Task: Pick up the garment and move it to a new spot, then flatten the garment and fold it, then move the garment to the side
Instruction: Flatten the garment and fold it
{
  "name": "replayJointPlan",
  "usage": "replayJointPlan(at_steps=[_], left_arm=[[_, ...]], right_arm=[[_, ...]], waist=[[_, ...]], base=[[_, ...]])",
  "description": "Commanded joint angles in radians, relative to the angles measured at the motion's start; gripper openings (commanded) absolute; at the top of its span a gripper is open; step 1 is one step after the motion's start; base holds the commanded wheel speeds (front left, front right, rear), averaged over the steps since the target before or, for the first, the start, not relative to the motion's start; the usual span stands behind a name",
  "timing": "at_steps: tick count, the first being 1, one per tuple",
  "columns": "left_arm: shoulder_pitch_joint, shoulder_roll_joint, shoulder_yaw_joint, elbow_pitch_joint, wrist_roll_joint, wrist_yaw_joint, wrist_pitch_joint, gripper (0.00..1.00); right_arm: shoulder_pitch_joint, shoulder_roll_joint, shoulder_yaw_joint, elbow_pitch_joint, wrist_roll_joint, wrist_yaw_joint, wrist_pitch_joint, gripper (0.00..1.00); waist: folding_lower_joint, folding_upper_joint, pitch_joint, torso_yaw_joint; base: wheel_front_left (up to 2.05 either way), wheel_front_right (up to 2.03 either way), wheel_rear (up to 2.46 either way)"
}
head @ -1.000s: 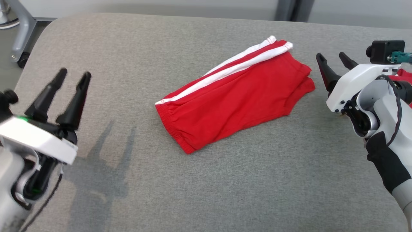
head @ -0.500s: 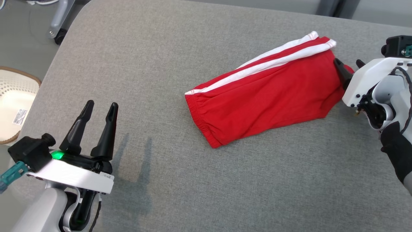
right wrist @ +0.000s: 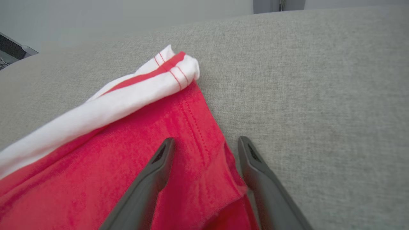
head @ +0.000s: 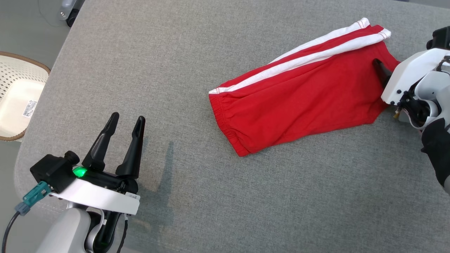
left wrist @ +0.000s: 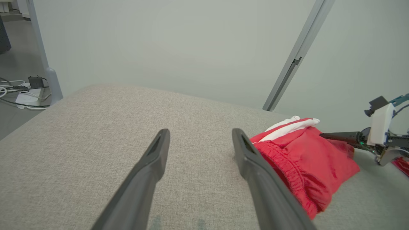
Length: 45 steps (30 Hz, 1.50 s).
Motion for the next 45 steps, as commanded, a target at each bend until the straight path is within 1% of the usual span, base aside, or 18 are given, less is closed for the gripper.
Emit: replayJointPlan(at_steps=[1,4,5,6,8,11,15,17,23,28,34,39,45], left_arm=[[0.005,-0.003,0.006,0.006,0.01,-0.004,-0.001,1.0],[0.005,-0.009,0.008,0.018,0.019,-0.007,-0.001,1.0],[0.005,-0.011,0.009,0.02,0.022,-0.008,-0.001,1.0],[0.004,-0.013,0.008,0.021,0.024,-0.008,-0.001,1.0],[0.003,-0.016,0.003,0.022,0.027,-0.009,-0.001,1.0],[0.003,-0.013,-0.005,0.021,0.029,-0.008,-0.001,1.0],[0.013,-0.005,-0.011,0.023,0.032,-0.009,-0.001,1.0],[0.024,-0.001,-0.019,0.027,0.032,-0.009,-0.001,1.0],[0.049,0.009,-0.039,0.039,0.042,-0.009,-0.001,1.0],[0.077,0.014,-0.048,0.043,0.052,-0.009,-0.001,1.0],[0.111,0.013,-0.059,0.035,0.059,-0.002,-0.001,1.0],[0.139,0.009,-0.06,0.025,0.058,0.012,-0.001,1.0],[0.157,0.003,-0.067,0.018,0.056,0.025,0.0,1.0]], right_arm=[[0.023,0.008,0.0,0.016,0.008,0.0,0.035,1.0],[0.038,0.026,-0.002,0.021,0.023,0.0,0.075,1.0],[0.041,0.031,0.0,0.019,0.029,0.0,0.088,0.48],[0.044,0.035,0.002,0.012,0.032,0.0,0.093,0.0],[0.046,0.039,0.008,0.002,0.037,0.0,0.097,0.0],[0.043,0.03,0.014,-0.01,0.034,0.0,0.068,0.0],[0.051,0.019,0.004,-0.026,0.053,0.0,0.01,0.0],[0.069,0.024,-0.012,-0.04,0.078,0.0,-0.017,0.0],[0.179,0.024,-0.035,-0.128,0.165,0.0,-0.074,0.0],[0.277,0.011,-0.007,-0.215,0.207,0.0,-0.095,0.0],[0.381,-0.017,0.022,-0.307,0.247,0.0,-0.145,0.0],[0.442,-0.041,0.033,-0.349,0.271,0.0,-0.19,0.0],[0.487,-0.064,0.041,-0.381,0.297,0.0,-0.235,0.0]], waist=[[0.0,0.0,0.0,0.0],[0.0,0.0,-0.005,-0.002],[0.0,0.0,-0.006,-0.004],[0.0,0.0,-0.008,-0.006],[0.0,0.0,-0.013,-0.011],[0.0,0.0,-0.022,-0.018],[0.0,0.0,-0.05,-0.033],[0.0,0.0,-0.069,-0.045],[0.0,0.0,-0.134,-0.095],[0.0,0.0,-0.176,-0.148],[0.0,0.0,-0.219,-0.209],[0.0,0.0,-0.242,-0.248],[0.0,0.0,-0.267,-0.264]], base=[[0.0,0.0,0.0],[0.0,0.0,0.0],[0.0,0.0,0.0],[0.0,0.0,0.0],[0.0,0.0,0.0],[0.0,0.0,0.0],[0.0,0.0,0.0],[0.0,0.0,0.0],[0.0,0.0,0.0],[0.0,0.0,0.0],[0.0,0.0,0.0],[0.0,0.0,0.0],[0.0,0.0,0.0]])
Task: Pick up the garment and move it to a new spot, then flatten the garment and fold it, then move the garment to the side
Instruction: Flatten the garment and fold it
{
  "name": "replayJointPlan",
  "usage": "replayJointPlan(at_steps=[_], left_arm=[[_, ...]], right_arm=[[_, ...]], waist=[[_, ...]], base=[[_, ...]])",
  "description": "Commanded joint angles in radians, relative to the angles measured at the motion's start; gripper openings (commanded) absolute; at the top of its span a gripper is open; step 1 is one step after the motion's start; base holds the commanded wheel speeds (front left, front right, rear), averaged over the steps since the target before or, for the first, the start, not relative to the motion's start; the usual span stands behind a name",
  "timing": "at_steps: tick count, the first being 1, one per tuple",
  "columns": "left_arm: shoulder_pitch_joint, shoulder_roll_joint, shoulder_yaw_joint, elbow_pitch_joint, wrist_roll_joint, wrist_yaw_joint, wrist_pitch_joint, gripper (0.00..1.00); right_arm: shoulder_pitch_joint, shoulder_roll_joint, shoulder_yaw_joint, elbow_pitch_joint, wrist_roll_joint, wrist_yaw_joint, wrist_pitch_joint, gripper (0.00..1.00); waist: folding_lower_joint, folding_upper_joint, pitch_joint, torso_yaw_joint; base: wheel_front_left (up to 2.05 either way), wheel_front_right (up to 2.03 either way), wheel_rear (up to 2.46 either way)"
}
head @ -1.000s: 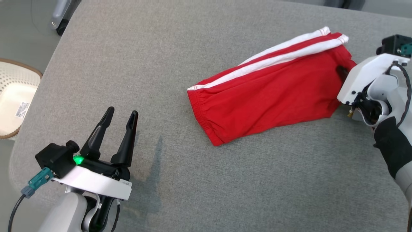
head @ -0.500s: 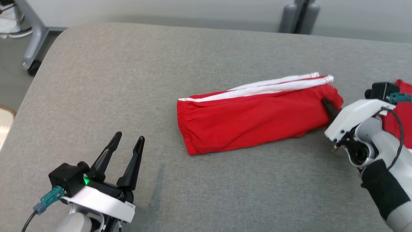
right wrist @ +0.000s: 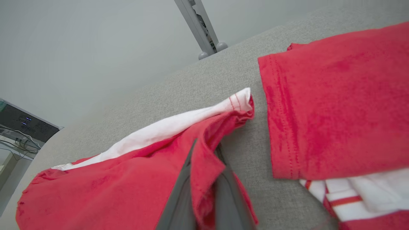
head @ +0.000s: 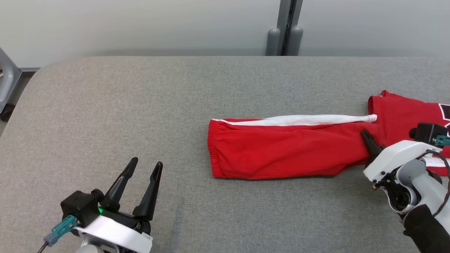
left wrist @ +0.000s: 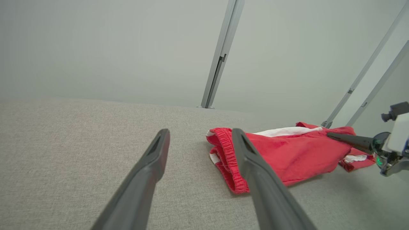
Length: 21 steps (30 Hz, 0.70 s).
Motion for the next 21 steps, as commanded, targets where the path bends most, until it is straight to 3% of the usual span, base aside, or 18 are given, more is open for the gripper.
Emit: replayJointPlan(at_steps=[1,10,21], left_arm=[[0.016,0.0,0.0,-0.003,-0.002,0.008,0.0,1.0],[0.018,-0.013,-0.011,0.002,-0.008,0.017,0.002,1.0],[0.021,-0.032,-0.019,0.018,-0.017,0.023,0.002,1.0]], right_arm=[[0.01,-0.014,0.002,-0.011,0.007,0.0,-0.025,0.0],[-0.039,-0.013,0.043,-0.016,-0.031,0.0,-0.091,0.0],[-0.108,0.064,0.17,-0.022,-0.087,0.0,-0.028,0.0]], waist=[[0.0,-0.0001,-0.009,-0.003],[0.0,-0.0001,-0.042,0.033],[0.0,-0.0001,-0.064,0.126]], base=[[0.0,0.0,0.0],[0.0,0.0,0.0],[0.0,0.0,0.0]])
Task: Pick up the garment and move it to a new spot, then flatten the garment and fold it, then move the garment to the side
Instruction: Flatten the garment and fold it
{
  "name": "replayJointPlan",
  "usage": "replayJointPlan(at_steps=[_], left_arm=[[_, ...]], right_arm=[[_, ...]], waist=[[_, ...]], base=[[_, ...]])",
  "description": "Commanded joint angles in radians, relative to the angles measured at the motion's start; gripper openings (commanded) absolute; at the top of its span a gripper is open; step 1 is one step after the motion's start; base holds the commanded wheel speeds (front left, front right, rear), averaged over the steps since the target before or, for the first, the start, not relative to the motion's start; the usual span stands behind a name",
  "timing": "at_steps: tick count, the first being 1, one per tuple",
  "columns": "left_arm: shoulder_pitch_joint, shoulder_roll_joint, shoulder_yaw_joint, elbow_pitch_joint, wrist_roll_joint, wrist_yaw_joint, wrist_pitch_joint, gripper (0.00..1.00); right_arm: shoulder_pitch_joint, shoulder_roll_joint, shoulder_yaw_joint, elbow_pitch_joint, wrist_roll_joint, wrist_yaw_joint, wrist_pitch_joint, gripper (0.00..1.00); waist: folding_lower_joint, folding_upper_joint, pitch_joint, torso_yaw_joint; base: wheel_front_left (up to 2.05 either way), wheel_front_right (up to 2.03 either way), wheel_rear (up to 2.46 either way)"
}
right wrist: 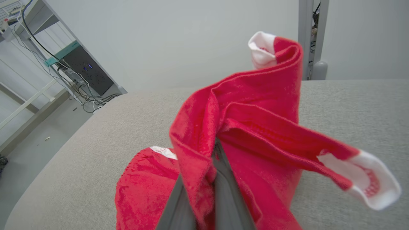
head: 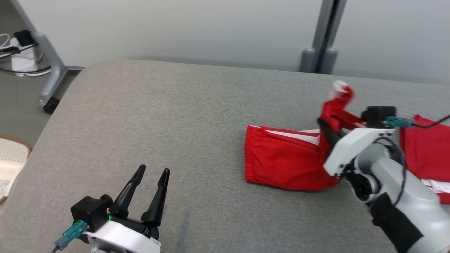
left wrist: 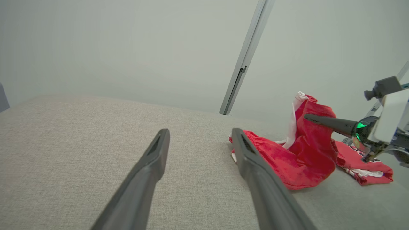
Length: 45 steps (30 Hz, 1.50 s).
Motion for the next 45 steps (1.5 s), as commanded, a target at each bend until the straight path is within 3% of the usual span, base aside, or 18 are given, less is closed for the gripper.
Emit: replayJointPlan(at_steps=[1,11,22,24,26,27,28,37,45], left_arm=[[0.004,-0.001,0.002,0.003,-0.007,0.004,0.001,1.0],[-0.012,-0.008,0.002,0.016,-0.009,-0.001,0.001,1.0],[-0.021,-0.015,0.009,0.03,-0.012,-0.011,-0.001,1.0],[-0.024,-0.016,0.01,0.033,-0.012,-0.014,-0.001,1.0],[-0.025,-0.016,0.01,0.037,-0.011,-0.016,-0.001,1.0],[-0.025,-0.016,0.01,0.039,-0.011,-0.017,-0.001,1.0],[-0.024,-0.016,0.01,0.041,-0.011,-0.018,-0.001,1.0],[0.001,-0.008,0.01,0.042,0.0,-0.002,-0.001,1.0],[0.048,0.003,0.029,0.012,-0.002,0.028,0.0,1.0]], right_arm=[[-0.012,0.008,0.011,-0.002,-0.004,0.0,0.007,0.0],[-0.061,0.114,0.137,0.082,-0.017,0.0,0.109,0.0],[-0.09,0.163,0.226,0.147,0.006,0.0,0.117,0.0],[-0.09,0.17,0.236,0.158,0.016,0.0,0.117,0.1],[-0.092,0.175,0.247,0.161,0.025,0.0,0.111,0.46],[-0.09,0.178,0.253,0.159,0.029,0.0,0.111,0.77],[-0.087,0.18,0.261,0.153,0.034,0.0,0.109,1.0],[-0.064,0.157,0.323,0.078,0.08,0.0,0.114,1.0],[-0.054,0.042,0.349,-0.106,0.114,0.0,0.036,1.0]], waist=[[0.0,0.0,-0.004,0.02],[0.0,0.0,0.002,0.084],[0.0,0.0,0.024,0.103],[0.0,0.0,0.026,0.101],[0.0,0.0,0.026,0.097],[0.0,0.0,0.025,0.094],[0.0,0.0,0.022,0.091],[0.0,0.0,-0.03,0.045],[0.0,0.0,-0.083,-0.013]], base=[[0.0,0.0,0.0],[0.0,0.0,0.0],[0.0,0.0,0.0],[0.0,0.0,0.0],[0.0,0.0,0.0],[0.0,0.0,0.0],[0.0,0.0,0.0],[0.0,0.0,0.0],[0.0,0.0,0.0]])
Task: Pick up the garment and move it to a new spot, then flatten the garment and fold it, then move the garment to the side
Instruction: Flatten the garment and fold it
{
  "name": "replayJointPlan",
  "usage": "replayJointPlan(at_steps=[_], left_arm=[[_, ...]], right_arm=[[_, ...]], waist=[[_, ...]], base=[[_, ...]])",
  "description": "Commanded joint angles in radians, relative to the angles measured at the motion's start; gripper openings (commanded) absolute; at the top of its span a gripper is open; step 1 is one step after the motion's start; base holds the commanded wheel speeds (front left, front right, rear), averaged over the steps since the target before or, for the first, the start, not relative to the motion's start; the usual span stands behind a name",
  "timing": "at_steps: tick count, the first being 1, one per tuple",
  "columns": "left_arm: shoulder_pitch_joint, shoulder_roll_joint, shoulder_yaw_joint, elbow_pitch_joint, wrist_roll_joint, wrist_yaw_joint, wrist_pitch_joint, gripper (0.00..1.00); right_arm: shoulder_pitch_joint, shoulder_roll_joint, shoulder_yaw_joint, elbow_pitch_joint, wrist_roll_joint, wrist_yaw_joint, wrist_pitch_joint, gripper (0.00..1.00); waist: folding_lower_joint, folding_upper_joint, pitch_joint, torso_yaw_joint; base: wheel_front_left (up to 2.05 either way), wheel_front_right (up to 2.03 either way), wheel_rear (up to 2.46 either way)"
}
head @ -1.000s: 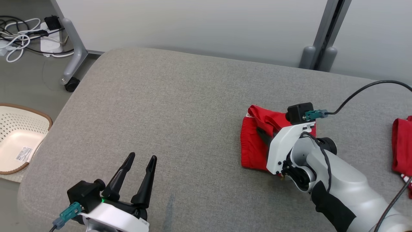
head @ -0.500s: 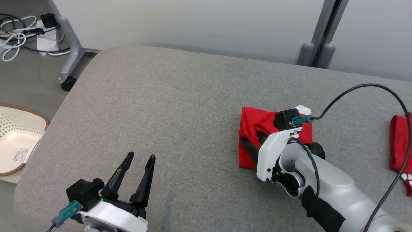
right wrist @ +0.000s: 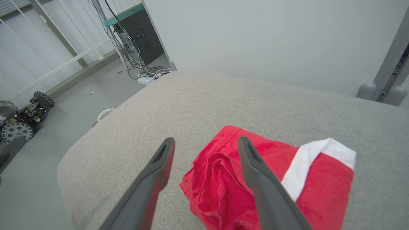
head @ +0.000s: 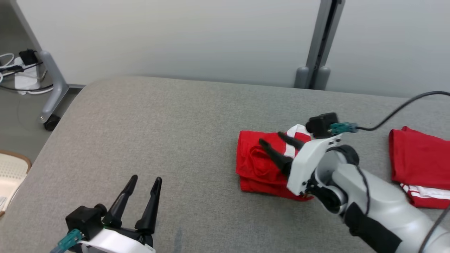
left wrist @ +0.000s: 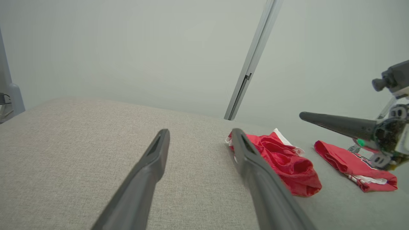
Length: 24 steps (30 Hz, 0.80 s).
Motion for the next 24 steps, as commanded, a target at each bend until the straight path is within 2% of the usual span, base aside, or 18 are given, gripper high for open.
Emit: replayJointPlan(at_steps=[1,7,12,17,24], left_arm=[[0.01,0.009,0.015,-0.014,0.005,0.01,0.0,1.0],[0.033,0.012,0.084,-0.072,0.032,0.03,-0.001,1.0],[0.059,-0.003,0.142,-0.103,0.073,0.041,-0.001,1.0],[0.082,-0.036,0.163,-0.108,0.108,0.024,-0.001,1.0],[0.058,-0.054,0.182,-0.092,0.131,-0.008,-0.001,1.0]], right_arm=[[0.011,-0.033,-0.009,-0.021,-0.002,0.0,-0.037,1.0],[0.036,-0.122,-0.099,-0.036,-0.056,0.0,-0.187,1.0],[0.111,-0.144,-0.279,-0.047,-0.15,0.0,-0.213,1.0],[0.262,-0.101,-0.462,-0.084,-0.269,0.0,-0.213,1.0],[0.311,-0.057,-0.529,-0.073,-0.377,0.0,-0.199,0.99]], waist=[[0.0,0.0,-0.019,-0.022],[0.0,0.0,-0.029,-0.048],[0.0,0.0,-0.028,-0.059],[0.0,0.0,-0.022,-0.057],[0.0,0.0,-0.007,-0.047]], base=[[0.0,0.0,0.0],[0.0,0.0,0.0],[0.0,0.0,0.0],[0.0,0.0,0.0],[0.0,0.0,0.0]])
